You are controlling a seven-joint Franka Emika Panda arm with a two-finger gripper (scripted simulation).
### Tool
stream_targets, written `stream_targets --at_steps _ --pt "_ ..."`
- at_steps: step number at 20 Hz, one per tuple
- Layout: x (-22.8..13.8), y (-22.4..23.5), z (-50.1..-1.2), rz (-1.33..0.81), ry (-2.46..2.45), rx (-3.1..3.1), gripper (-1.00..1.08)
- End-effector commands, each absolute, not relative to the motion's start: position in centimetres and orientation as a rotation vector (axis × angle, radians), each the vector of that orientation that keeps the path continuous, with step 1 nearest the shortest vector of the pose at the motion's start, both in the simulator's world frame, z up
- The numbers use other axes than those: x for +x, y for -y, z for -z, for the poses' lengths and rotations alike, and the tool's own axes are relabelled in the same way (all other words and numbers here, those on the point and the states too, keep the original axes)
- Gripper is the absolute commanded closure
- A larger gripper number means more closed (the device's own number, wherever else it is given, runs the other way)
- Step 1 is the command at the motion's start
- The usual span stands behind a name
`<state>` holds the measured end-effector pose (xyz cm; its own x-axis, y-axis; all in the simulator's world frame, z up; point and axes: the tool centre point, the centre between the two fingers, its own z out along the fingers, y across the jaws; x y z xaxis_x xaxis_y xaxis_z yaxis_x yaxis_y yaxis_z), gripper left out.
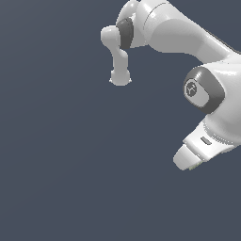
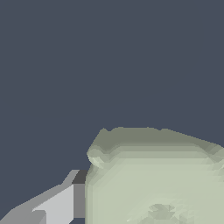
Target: Pick up the object and move it to a goal position.
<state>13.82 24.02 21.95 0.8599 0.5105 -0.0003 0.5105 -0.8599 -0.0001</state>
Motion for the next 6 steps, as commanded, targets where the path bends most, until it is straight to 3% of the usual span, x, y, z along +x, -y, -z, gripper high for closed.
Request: stream_targets --at_steps 1,6 --pt "13.91 -24.19 -22.06 0.000 0.832 -3.030 1.08" --pt "13.97 -24.27 -22.11 0.000 0.832 -3.030 1.08"
